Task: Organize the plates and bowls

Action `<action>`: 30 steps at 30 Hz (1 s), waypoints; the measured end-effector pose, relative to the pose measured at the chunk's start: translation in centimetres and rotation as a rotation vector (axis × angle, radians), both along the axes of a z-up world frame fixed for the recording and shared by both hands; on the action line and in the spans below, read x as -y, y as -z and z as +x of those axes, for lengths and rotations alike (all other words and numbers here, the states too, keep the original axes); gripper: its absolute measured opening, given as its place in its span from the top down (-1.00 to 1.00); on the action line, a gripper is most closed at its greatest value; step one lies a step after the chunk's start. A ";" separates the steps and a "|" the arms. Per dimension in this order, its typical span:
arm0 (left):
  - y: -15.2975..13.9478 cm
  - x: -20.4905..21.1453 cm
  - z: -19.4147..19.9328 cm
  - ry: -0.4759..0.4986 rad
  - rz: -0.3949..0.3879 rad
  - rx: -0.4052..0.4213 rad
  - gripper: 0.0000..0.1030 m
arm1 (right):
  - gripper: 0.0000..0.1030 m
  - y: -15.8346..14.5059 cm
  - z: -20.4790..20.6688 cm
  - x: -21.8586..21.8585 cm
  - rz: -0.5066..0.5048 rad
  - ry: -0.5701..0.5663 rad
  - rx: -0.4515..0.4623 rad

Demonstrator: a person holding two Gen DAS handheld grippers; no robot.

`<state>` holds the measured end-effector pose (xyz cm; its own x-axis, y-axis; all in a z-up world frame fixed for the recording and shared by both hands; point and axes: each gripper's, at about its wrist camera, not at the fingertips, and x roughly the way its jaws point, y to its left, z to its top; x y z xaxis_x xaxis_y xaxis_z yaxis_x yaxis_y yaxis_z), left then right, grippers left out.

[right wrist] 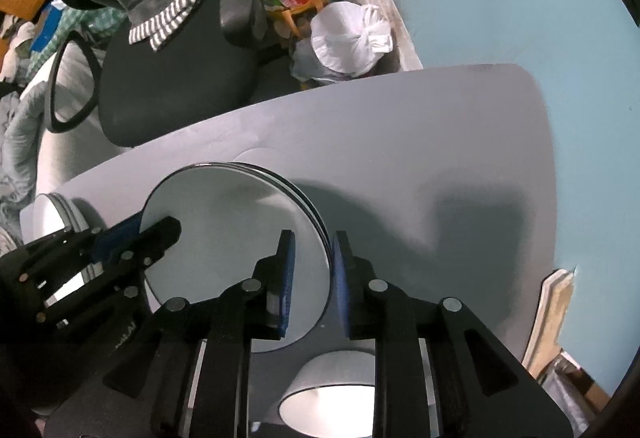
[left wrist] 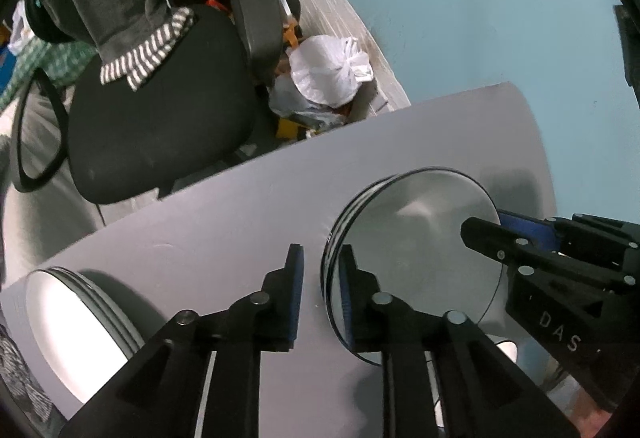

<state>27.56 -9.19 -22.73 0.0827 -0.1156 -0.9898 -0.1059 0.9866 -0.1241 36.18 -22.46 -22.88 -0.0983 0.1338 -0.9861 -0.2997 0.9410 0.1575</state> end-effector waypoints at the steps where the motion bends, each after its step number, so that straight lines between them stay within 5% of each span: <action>1: -0.3 -0.1 0.0 0.003 0.012 0.008 0.49 | 0.60 0.0 0.0 0.0 0.000 -0.003 -0.002; 8: -1.8 -0.7 -0.2 0.000 0.070 0.061 0.12 | 0.60 -0.7 -0.2 -0.1 -0.008 -0.011 0.032; 18: -4.4 -1.2 -1.9 -0.028 0.063 0.096 0.09 | 0.07 -3.8 -0.8 0.5 0.014 0.018 0.125; 21: -5.6 -1.1 -2.4 -0.010 0.082 0.124 -0.11 | -0.07 -4.8 -1.0 0.7 0.016 0.018 0.157; 30: -9.1 -0.7 -4.1 0.010 0.106 0.194 -0.18 | -0.15 -7.8 -2.2 1.9 0.032 0.050 0.226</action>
<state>23.44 -8.48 -13.66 0.2719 -0.0131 -0.9622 -0.0800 0.9961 -0.0362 34.00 -24.34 -15.05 0.1320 0.1648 -0.9775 -0.2842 0.9510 0.1219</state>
